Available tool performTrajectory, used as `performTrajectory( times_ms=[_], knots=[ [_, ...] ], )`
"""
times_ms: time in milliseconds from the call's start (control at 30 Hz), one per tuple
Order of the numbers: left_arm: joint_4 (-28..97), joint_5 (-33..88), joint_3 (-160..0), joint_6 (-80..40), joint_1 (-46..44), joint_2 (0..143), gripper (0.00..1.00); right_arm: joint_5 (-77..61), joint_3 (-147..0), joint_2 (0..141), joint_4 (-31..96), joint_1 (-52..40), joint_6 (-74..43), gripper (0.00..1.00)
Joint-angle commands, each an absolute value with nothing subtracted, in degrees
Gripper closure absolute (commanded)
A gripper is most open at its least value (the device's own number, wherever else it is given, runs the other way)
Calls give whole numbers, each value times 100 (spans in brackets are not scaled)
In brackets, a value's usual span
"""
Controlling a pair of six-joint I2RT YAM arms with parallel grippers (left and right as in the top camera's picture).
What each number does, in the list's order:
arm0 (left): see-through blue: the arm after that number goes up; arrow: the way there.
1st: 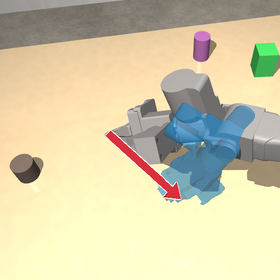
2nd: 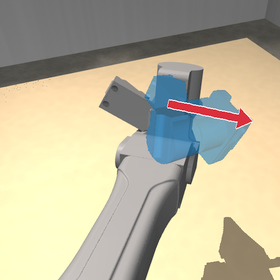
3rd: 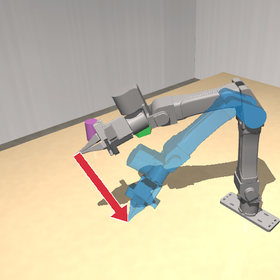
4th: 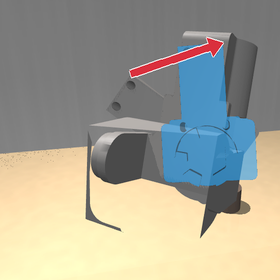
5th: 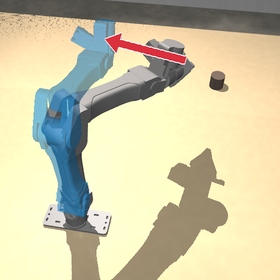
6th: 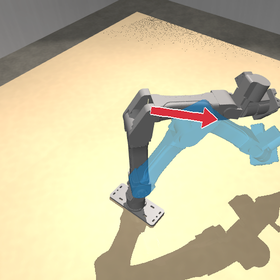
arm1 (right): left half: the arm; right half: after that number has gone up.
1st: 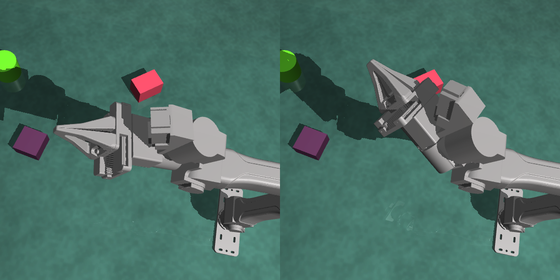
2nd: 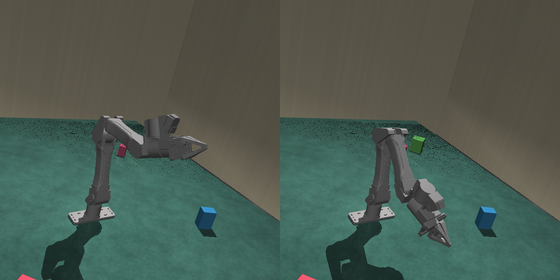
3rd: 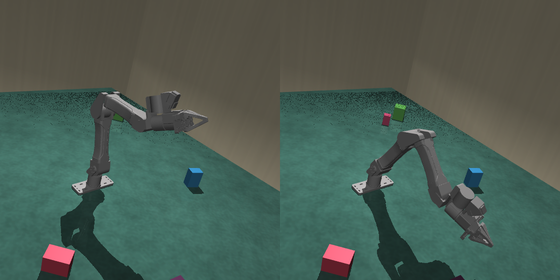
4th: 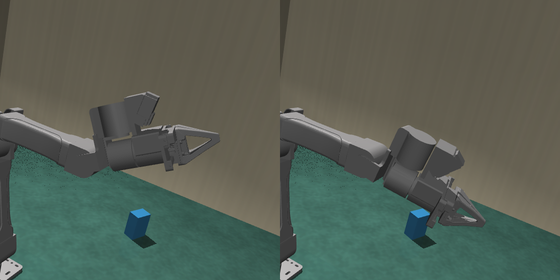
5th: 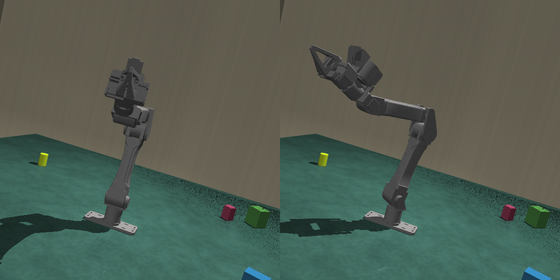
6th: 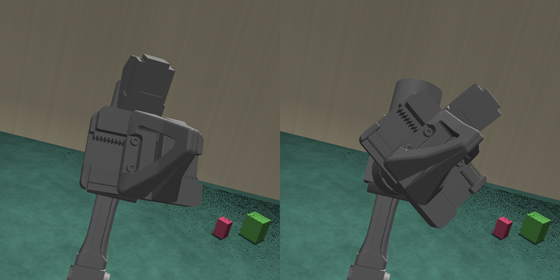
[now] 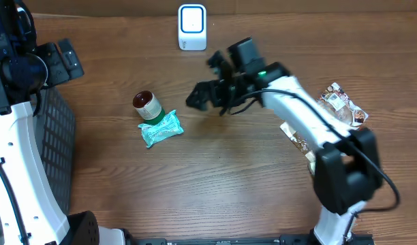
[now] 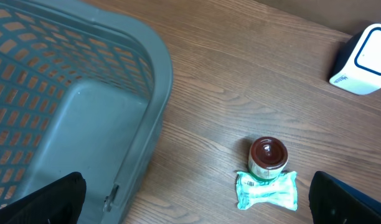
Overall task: Scan the item barcode
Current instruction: 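Reach the right gripper to the green wipes pack and grasp it, then lift the green wipes pack with the right gripper to the scanner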
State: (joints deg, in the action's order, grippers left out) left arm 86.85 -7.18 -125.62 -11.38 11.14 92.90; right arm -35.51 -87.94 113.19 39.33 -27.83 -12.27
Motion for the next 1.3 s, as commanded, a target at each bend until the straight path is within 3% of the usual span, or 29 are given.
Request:
performTrajectory(
  times_ms=[0,433,633,767,800,900,933,1267],
  knots=[
    [8674,-768,-12575,-1028,1122,9299,0,-3461,-8672,11937,3717,-3033,-1385,2],
    [8674,-768,-12573,-1028,1122,9299,1,-3811,-8661,12899,2602,-3341,-1975,7],
    [8674,-768,-12575,-1028,1122,9299,0,-3804,-8659,13209,2047,-3688,-2359,14],
    [8674,-768,-12575,-1028,1122,9299,1,-3743,-8659,13362,1957,-3924,-2554,36],
    [8674,-768,-12573,-1028,1122,9299,0,-3741,-8659,13364,1986,-3966,-2554,45],
    [8674,-768,-12575,-1028,1122,9299,0,-3750,-8659,13364,2036,-4005,-2554,87],
    [8674,-768,-12575,-1028,1122,9299,1,-3776,-8659,13364,2073,-4005,-2554,96],
    [8674,-768,-12575,-1028,1122,9299,0,-4746,-8670,12750,3037,-3111,-1857,96]
  ],
)
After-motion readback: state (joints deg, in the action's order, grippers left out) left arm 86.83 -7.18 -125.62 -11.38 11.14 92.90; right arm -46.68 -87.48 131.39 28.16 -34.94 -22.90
